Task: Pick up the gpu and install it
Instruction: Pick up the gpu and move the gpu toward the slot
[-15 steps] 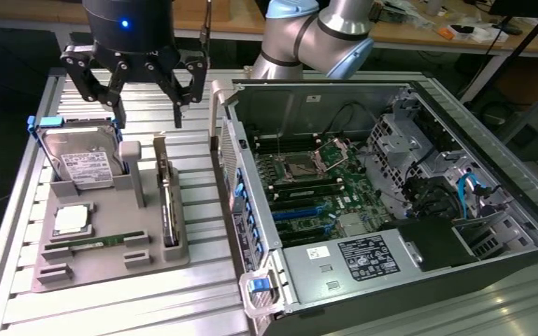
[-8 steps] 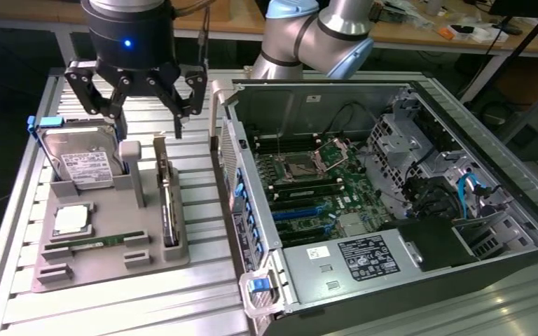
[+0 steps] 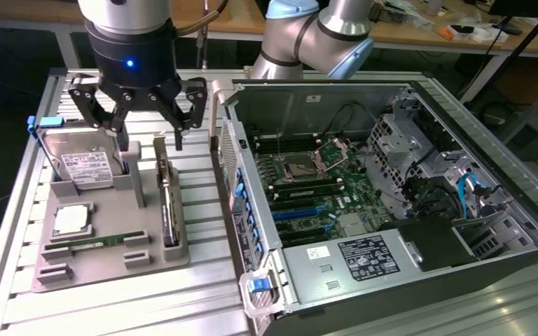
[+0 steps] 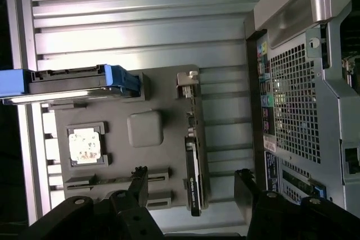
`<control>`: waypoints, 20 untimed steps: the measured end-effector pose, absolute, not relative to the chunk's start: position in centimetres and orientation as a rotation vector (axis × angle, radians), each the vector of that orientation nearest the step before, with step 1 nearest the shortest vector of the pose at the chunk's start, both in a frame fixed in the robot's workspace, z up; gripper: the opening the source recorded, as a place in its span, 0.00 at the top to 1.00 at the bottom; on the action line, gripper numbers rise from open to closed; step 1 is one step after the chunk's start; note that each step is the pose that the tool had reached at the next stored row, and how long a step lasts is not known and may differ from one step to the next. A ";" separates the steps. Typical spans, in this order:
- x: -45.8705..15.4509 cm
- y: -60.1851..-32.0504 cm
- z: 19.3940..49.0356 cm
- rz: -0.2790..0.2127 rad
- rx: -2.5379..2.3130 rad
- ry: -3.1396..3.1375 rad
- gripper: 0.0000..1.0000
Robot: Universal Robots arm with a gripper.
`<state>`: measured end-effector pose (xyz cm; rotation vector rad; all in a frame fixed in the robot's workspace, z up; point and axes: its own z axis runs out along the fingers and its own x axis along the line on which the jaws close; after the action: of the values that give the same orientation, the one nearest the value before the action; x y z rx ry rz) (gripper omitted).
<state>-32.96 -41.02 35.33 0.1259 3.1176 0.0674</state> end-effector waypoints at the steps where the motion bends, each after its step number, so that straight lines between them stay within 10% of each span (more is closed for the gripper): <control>1: -33.0 -41.1 35.2 0.067 0.126 3.118 0.27; 20: -32.9 -42.7 31.6 0.068 0.134 3.117 0.27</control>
<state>-32.95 -42.66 31.63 0.1345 3.1169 0.0677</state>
